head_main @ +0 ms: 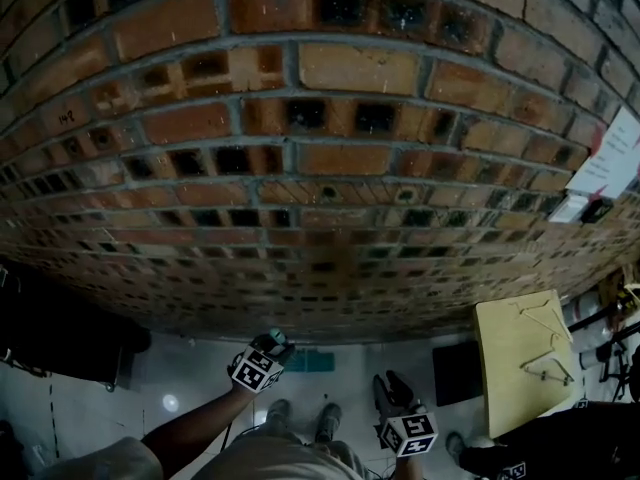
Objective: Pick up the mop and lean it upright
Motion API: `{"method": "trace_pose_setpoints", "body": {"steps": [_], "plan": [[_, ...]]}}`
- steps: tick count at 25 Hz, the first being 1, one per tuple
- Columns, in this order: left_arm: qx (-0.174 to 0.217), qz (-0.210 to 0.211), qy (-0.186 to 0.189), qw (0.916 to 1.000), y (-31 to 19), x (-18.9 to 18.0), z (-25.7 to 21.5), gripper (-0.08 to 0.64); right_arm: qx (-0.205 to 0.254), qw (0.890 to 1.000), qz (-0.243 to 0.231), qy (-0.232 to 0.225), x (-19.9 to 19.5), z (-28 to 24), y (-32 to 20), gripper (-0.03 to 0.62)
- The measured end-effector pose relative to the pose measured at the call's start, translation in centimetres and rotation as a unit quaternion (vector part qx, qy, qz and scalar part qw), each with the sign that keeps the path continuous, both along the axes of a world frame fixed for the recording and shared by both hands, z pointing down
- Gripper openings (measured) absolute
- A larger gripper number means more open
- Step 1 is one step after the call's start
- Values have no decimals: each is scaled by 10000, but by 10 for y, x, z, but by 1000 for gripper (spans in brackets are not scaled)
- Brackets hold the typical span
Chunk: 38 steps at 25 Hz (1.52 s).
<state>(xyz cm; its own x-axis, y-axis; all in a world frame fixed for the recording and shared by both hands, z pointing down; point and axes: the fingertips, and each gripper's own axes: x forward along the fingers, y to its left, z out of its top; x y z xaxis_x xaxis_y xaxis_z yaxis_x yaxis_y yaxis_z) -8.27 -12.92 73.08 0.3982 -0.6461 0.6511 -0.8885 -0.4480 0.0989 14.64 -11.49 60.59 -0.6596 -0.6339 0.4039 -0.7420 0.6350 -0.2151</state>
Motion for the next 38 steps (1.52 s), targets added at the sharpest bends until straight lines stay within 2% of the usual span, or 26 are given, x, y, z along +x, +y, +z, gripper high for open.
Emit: {"method": "trace_pose_setpoints", "body": {"steps": [5,10,20,28,38], "plan": [[19,48,127,9999,9,13,-29,123,-3,9997,-139,-202,7,-2,-2,110],[102,-177,362,9991,13,20,-59,123,134,9987,-399,-300,13,-11,-9,110],[880,-296,682,9933,33,48,-120,121,380,9938,-970,-400,15,-32,-11,110],[1032,-390,647,9918,28,52,-148,123,604,9931,-892,-469,15,-63,-17,110],[1281,47,734,9890,5,39,-204,123,847,9937,-469,-561,-1,-93,-24,110]]}}
